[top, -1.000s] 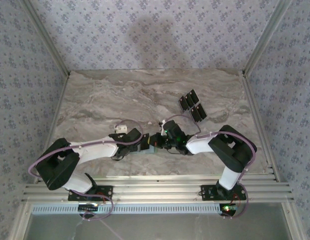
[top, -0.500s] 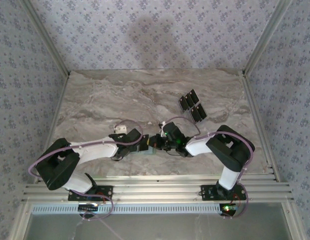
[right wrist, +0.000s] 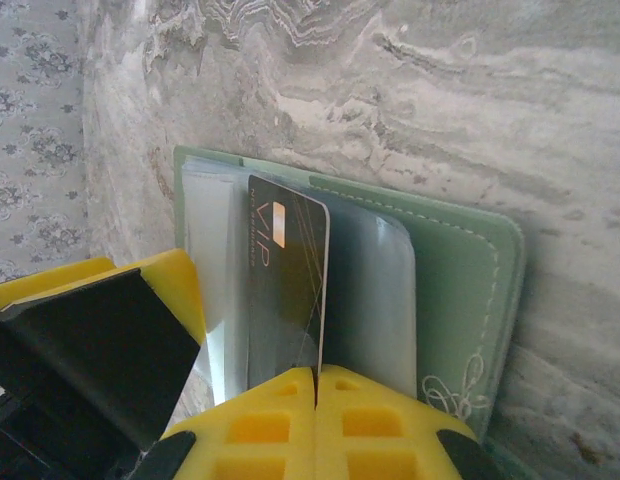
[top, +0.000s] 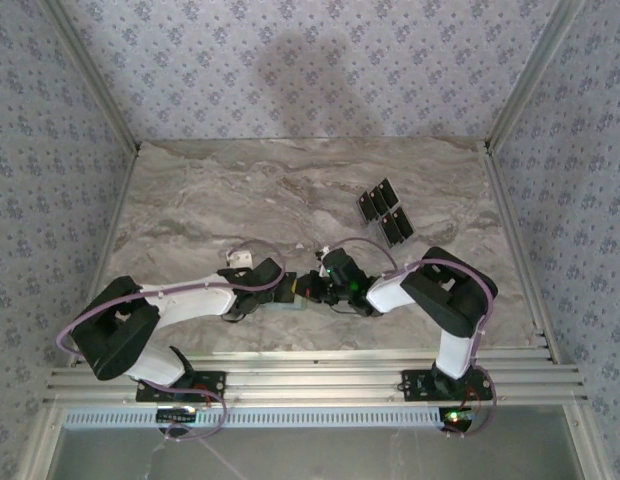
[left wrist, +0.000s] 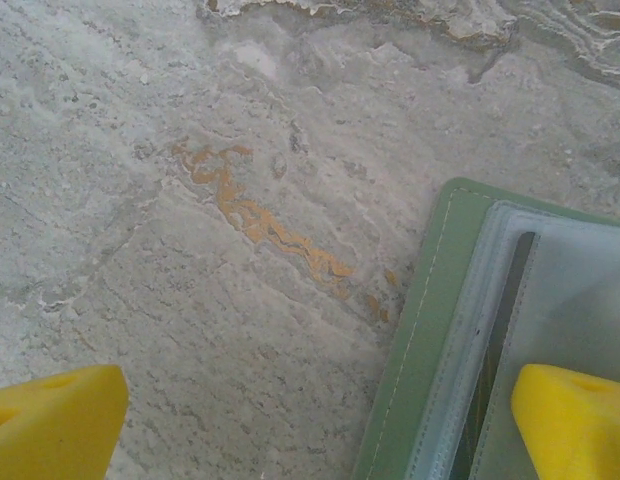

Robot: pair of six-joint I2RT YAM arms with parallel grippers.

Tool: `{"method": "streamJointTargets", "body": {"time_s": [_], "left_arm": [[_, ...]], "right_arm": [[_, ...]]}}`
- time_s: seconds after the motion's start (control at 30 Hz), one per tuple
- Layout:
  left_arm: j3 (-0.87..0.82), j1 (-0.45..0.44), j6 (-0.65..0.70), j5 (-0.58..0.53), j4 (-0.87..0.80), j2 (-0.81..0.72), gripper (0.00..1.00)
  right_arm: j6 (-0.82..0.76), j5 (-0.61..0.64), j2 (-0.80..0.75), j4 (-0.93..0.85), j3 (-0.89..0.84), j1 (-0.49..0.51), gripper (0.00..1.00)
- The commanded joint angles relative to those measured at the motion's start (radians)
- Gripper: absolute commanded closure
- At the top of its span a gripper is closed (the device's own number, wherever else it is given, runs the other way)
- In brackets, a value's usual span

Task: Put the credit cards into the card holder

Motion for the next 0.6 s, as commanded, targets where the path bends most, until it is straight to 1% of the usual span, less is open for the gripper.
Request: {"method": "streamJointTargets", "body": {"time_s": [0.0, 0.07, 0.13, 0.3, 0.57], "left_arm": [[-0.023, -0.006, 0.002, 0.024, -0.073, -0.021, 0.00], [-0.015, -0.004, 0.001, 0.024, -0.093, -0.033, 0.00], [-0.003, 0.004, -0.005, -0.013, -0.123, -0.045, 0.00], [0.011, 0.038, -0.011, -0.026, -0.163, -0.064, 0.00], [0.019, 0.047, -0.053, -0.031, -0.194, -0.008, 0.00]], "right_arm": [[0.006, 0.010, 0.022, -0.012, -0.007, 0.010, 1.00], [0.004, 0.008, 0.021, -0.019, -0.008, 0.008, 1.00], [0.001, 0.011, 0.022, -0.032, -0.010, 0.006, 1.00], [-0.011, 0.013, 0.018, -0.057, -0.014, -0.004, 1.00], [-0.026, 0.008, 0.016, -0.081, -0.023, -0.019, 1.00]]}}
